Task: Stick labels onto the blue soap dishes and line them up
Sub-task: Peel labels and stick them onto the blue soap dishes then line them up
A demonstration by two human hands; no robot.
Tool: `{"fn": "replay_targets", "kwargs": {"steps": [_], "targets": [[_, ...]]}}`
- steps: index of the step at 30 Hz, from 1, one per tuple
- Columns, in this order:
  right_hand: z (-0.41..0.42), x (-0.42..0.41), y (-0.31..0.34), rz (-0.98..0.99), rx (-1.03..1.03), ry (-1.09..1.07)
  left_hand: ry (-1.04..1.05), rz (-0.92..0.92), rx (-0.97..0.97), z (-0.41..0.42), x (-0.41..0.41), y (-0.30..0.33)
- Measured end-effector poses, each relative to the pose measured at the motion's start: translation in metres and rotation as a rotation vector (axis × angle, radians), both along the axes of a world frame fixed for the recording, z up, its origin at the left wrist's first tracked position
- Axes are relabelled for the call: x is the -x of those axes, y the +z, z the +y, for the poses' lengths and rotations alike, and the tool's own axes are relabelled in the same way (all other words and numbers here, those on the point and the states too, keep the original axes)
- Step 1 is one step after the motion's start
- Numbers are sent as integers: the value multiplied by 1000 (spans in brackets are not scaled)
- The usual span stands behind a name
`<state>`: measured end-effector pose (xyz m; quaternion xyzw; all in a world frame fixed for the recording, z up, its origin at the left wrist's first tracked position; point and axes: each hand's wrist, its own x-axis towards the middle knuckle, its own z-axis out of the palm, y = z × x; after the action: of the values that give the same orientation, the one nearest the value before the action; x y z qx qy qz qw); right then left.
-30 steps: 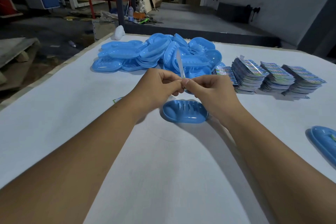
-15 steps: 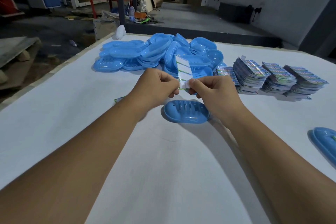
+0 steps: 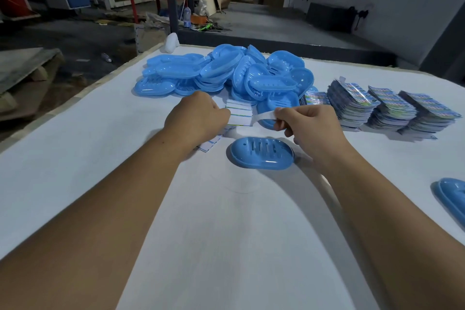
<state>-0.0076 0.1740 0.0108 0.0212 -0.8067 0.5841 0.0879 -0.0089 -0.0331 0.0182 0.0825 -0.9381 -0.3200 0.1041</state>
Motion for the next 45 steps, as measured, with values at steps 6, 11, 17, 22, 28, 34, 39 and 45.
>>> {"fn": "replay_targets", "kwargs": {"steps": [6, 11, 17, 22, 28, 34, 39, 45], "targets": [[0, -1, 1, -65, 33, -13, 88, -106, 213, -14, 7, 0], [-2, -1, 1, -81, 39, -21, 116, -164, 364, -20, 8, 4], [-4, -3, 2, -107, 42, -30, 180, -245, 655, -31, 1, 9], [-8, -7, 4, -110, 81, -26, 207, -181, 685, -33, -4, 12], [-10, -10, 5, -46, 9, -13, 2, 78, 37, 1, -7, 15], [-13, -10, 2, 87, -91, -11, -223, 18, -418, 31, -19, 12], [-13, -9, 2, 118, -93, -10, -246, -40, -500, 35, -22, 12], [-13, -9, 4, 109, -82, -7, -214, -55, -510, 36, -23, 12]]}}
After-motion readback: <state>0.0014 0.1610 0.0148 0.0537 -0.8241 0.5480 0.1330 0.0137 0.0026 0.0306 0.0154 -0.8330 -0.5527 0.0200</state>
